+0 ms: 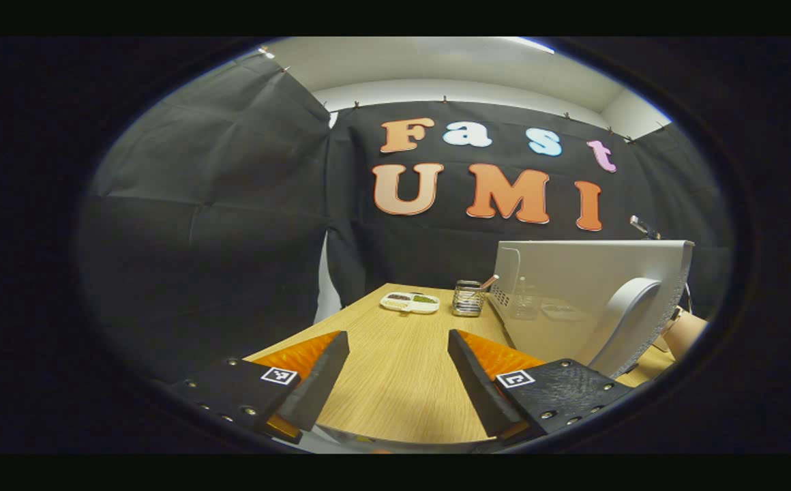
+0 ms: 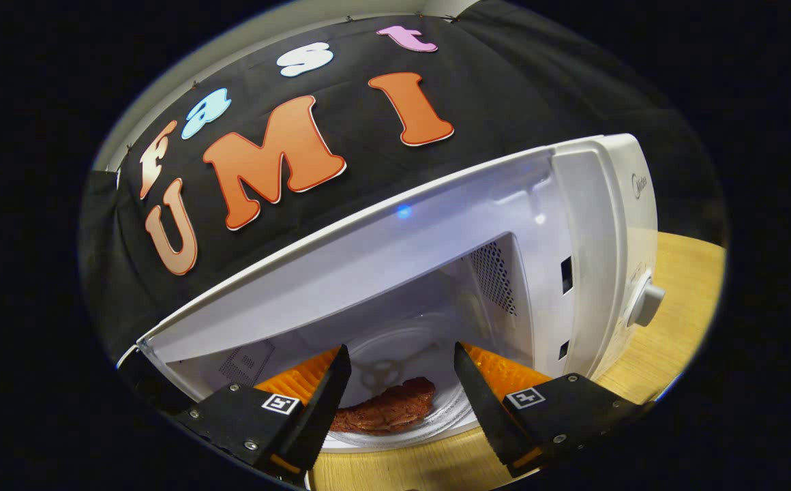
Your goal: Open the microwave oven with the left hand, put the food in, and close the microwave oven.
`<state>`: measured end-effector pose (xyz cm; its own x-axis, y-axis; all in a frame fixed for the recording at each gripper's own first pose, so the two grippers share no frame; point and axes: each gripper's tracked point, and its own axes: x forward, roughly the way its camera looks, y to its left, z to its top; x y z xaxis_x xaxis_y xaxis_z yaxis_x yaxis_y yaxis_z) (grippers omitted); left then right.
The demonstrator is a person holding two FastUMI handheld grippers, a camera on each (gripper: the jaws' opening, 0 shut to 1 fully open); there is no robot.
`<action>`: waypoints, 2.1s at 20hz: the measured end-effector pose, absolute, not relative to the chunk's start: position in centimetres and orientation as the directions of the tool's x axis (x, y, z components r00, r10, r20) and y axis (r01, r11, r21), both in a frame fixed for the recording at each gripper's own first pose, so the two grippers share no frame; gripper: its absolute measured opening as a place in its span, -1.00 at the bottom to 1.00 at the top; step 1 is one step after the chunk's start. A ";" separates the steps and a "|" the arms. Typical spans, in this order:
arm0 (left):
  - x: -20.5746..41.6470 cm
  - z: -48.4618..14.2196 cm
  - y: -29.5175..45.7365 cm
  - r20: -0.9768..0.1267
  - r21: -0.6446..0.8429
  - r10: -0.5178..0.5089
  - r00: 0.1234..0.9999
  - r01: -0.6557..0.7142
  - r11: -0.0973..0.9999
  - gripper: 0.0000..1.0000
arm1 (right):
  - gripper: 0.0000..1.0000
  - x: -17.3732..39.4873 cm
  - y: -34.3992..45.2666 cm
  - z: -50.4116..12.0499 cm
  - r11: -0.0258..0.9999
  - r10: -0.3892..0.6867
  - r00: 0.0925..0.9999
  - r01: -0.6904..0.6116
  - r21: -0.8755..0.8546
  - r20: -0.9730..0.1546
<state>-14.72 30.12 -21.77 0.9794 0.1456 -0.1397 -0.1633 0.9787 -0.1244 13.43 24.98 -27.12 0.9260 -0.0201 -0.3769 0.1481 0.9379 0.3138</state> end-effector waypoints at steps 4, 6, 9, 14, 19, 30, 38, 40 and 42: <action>-14.7 -21.6 29.1 -0.141 -0.134 0.126 0.982 -0.145 0.980 0.76 | 0.89 10.8 24.8 -25.3 0.970 0.039 0.927 0.054 0.236 -0.372; -14.7 -21.4 28.9 -0.136 -0.140 0.125 0.983 -0.144 0.980 0.79 | 0.89 9.2 24.2 -24.1 0.984 0.060 0.931 0.006 0.179 -0.359; -14.8 -21.1 28.4 -0.135 -0.133 0.119 0.984 -0.137 0.982 0.79 | 0.89 6.9 22.9 -22.1 0.993 0.091 0.939 -0.059 0.107 -0.333; -14.9 -20.5 28.0 -0.124 -0.140 0.123 0.985 -0.140 0.980 0.78 | 0.89 3.1 20.7 -19.5 0.988 0.156 0.932 -0.141 0.070 -0.326; -14.5 -20.4 26.0 -0.119 -0.179 0.058 0.991 -0.079 0.981 0.78 | 0.89 0.4 16.3 -17.3 0.990 0.143 0.942 -0.133 0.053 -0.305; -13.4 -19.4 23.0 -0.094 -0.161 0.021 0.995 -0.036 0.986 -0.74 | 0.89 -2.4 6.9 -14.6 0.998 0.034 0.963 -0.018 0.065 -0.266; -13.8 -19.4 16.9 -0.133 -0.159 -0.137 0.982 0.115 0.981 -0.97 | 0.89 -3.7 2.0 -13.6 0.997 -0.047 0.967 0.062 0.053 -0.252; -13.5 -19.6 15.1 -0.140 -0.164 -0.181 0.973 0.158 0.974 -0.99 | 0.89 -3.8 1.3 -13.2 0.996 -0.057 0.967 0.073 0.057 -0.247; -13.4 -19.5 13.1 -0.142 -0.167 -0.220 0.965 0.196 0.966 -0.99 | 0.89 -4.0 0.1 -12.6 0.995 -0.071 0.968 0.086 0.052 -0.239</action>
